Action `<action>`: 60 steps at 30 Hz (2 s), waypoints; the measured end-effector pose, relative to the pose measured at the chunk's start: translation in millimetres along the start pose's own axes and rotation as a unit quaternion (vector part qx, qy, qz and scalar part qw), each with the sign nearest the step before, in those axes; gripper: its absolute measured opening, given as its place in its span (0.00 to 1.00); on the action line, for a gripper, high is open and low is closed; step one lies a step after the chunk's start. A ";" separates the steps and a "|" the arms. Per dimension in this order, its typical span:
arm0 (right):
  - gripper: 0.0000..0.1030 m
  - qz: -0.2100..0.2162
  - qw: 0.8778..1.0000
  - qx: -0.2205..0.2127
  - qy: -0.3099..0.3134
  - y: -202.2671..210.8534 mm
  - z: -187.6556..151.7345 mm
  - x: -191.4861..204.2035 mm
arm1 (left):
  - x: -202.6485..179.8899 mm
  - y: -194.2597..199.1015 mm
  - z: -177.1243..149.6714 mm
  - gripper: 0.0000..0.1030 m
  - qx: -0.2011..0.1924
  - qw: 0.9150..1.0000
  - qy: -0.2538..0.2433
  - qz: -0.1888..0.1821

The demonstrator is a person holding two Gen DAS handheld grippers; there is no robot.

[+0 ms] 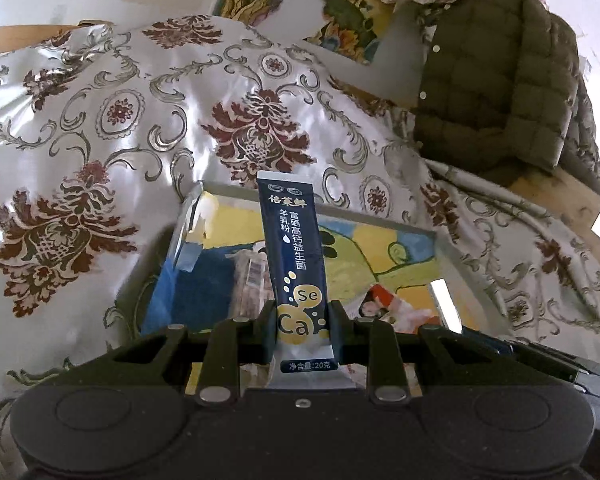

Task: Organize snacks
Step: 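Lift and carry both packets over the frog tray with both tools, then open both grippers to drop the packets into the tray, then pull both open tools back from the tray toward the rice-cake block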

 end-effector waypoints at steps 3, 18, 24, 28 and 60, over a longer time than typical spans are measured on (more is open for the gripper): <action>0.23 -0.003 1.000 0.006 0.012 -6.4 -6.2 1.1 | -3.3 -5.7 -4.7 0.27 0.001 1.000 -0.003 -0.005; 0.29 -0.009 0.999 0.037 0.034 -23.8 -26.9 1.2 | 2.2 -16.5 -25.2 0.29 0.043 0.999 -0.016 0.006; 0.36 -0.014 0.999 0.029 0.030 -20.1 -22.6 -1.3 | 5.4 -11.7 -19.3 0.38 0.035 0.999 0.016 0.001; 0.44 -0.013 0.999 0.012 0.033 -12.4 -13.1 2.1 | 8.2 -2.7 -6.0 0.51 0.013 0.999 0.043 0.002; 1.00 -0.061 0.992 -0.109 -0.011 148.9 65.1 -13.9 | -24.3 177.1 28.1 0.99 -0.119 0.985 -0.057 0.107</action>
Point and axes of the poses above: each gripper's, at about its wrist camera, not at the fingertips, and y roughly against the way its jaws point, x to its left, z to its top, the point moved 10 cm from there along -y, roughly the way its jaws point, and after that the axes turned 15 degrees about -x, right-handed, at the moved point
